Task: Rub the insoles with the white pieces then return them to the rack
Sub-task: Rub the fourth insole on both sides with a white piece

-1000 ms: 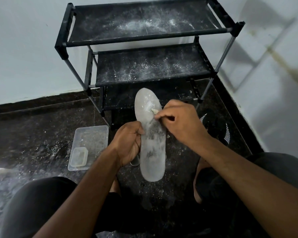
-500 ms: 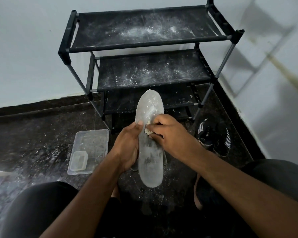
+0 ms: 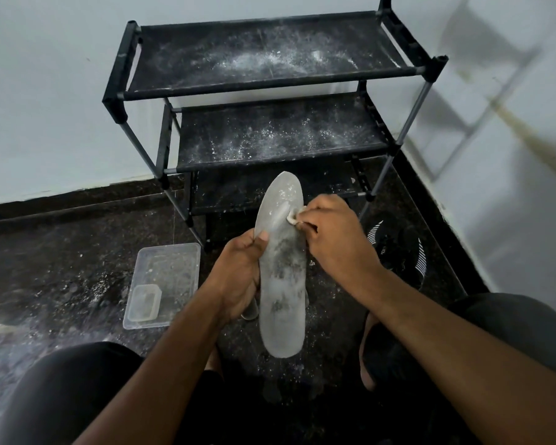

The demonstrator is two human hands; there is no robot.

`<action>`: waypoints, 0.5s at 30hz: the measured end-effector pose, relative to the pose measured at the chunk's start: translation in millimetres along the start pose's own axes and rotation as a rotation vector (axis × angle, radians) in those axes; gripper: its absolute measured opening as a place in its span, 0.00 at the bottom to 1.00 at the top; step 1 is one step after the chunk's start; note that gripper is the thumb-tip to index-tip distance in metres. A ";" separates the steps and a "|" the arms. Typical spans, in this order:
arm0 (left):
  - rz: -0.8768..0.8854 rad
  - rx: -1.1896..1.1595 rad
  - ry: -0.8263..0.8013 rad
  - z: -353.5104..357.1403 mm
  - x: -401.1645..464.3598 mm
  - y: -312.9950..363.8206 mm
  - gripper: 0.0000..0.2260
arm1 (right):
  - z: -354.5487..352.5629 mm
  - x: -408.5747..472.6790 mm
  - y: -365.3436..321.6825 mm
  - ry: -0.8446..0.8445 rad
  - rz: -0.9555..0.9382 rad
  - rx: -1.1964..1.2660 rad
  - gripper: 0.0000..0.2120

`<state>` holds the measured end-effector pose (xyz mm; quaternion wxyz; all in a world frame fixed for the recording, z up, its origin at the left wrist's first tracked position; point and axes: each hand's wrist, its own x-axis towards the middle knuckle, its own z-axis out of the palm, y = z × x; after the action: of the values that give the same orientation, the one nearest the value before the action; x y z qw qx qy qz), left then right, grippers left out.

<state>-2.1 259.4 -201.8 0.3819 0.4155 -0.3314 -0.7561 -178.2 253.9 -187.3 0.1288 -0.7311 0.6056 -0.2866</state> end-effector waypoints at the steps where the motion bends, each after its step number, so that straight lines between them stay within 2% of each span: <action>1: 0.004 0.002 0.004 -0.3 0.6 0.1 0.15 | -0.5 -0.2 -0.4 -0.003 0.002 -0.006 0.08; 5: -0.004 0.068 0.005 -2.2 0.5 -2.4 0.14 | 11.2 -14.5 -15.5 -0.179 -0.175 0.003 0.06; 6: -0.006 0.081 0.002 -3.4 0.8 -2.3 0.14 | 9.7 -12.3 -14.0 -0.161 -0.163 0.015 0.06; 10: -0.004 0.166 0.002 -5.8 0.9 0.8 0.13 | -1.4 1.4 -0.7 0.095 0.007 0.052 0.07; 13: 0.013 0.232 -0.045 -2.2 -0.6 0.1 0.12 | 3.1 -6.6 -9.4 -0.050 -0.129 0.049 0.06; 15: 0.027 0.285 -0.061 -2.9 -0.4 0.5 0.12 | 4.1 -6.1 -7.7 -0.066 -0.168 0.053 0.07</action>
<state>0.8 258.9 -202.5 0.3191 0.4379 -0.4525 -0.7083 -170.3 260.8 -188.1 0.1438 -0.7847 0.5298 -0.2880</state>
